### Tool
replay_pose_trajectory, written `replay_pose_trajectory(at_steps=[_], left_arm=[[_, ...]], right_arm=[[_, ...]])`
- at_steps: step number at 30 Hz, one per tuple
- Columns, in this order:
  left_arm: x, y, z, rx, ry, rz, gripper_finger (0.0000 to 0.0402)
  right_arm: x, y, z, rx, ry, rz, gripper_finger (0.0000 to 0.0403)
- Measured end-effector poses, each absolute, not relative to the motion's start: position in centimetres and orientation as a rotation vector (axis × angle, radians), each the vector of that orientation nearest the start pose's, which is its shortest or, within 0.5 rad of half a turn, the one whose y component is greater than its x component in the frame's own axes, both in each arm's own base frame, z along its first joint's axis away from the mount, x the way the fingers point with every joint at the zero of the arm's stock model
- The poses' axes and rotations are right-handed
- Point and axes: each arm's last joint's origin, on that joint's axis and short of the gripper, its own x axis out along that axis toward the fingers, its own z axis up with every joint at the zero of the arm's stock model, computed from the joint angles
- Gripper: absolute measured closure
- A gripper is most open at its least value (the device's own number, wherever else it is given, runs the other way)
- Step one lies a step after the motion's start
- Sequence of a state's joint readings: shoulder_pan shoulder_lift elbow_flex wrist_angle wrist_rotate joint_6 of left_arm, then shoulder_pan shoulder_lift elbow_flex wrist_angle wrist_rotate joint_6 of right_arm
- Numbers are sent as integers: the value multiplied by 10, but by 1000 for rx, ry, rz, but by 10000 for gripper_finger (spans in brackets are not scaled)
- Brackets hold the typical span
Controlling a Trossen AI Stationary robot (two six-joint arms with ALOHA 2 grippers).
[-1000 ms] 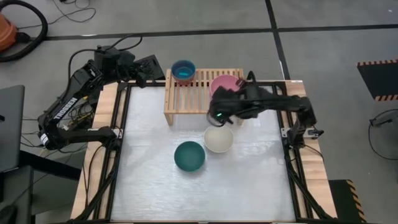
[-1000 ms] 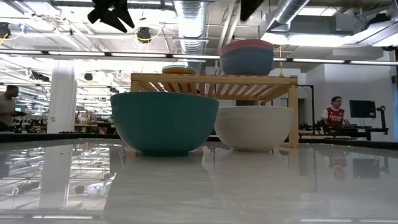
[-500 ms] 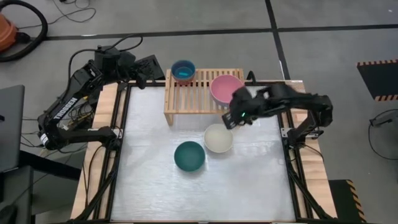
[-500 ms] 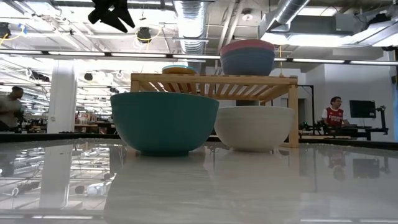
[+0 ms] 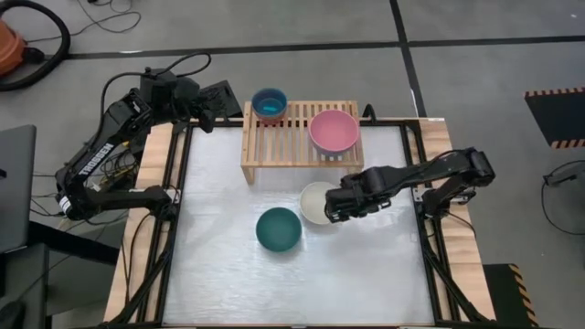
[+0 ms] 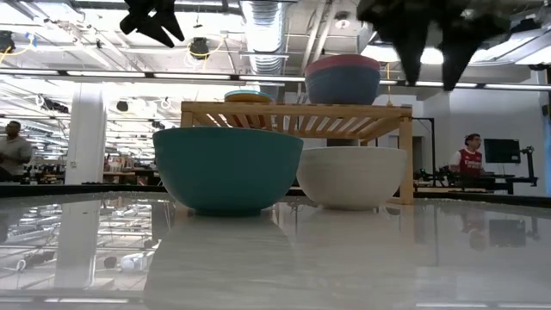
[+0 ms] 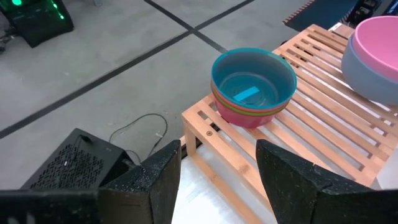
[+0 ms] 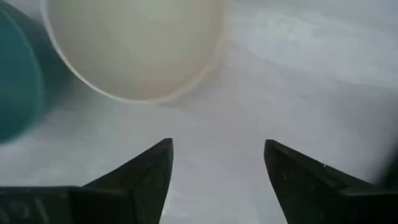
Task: Place and stack bowls onto a shelf
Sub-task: Stack the white bowl on top of the pink bowl on the shelf
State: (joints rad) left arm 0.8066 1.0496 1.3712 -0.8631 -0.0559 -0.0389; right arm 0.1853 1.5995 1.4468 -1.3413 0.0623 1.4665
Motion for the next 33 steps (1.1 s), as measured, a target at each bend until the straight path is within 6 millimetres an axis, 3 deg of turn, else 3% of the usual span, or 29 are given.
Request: replay_pose_trajectory(at_steps=[10, 16, 25, 29, 33], left_arm=[[127, 135, 417, -238, 505, 851, 209], [127, 135, 417, -239, 506, 851, 209], [135, 143, 410, -257, 545, 842, 209], [141, 148, 405, -273, 565, 818, 209], [143, 150, 404, -275, 570, 815, 209]], right_arm=[[288, 28, 226, 1072, 1120, -974, 121], [294, 13, 214, 1117, 1033, -950, 121], [289, 9, 180, 1098, 1143, -986, 124], [293, 10, 174, 1121, 1154, -976, 168], [296, 11, 174, 1144, 1167, -938, 274]])
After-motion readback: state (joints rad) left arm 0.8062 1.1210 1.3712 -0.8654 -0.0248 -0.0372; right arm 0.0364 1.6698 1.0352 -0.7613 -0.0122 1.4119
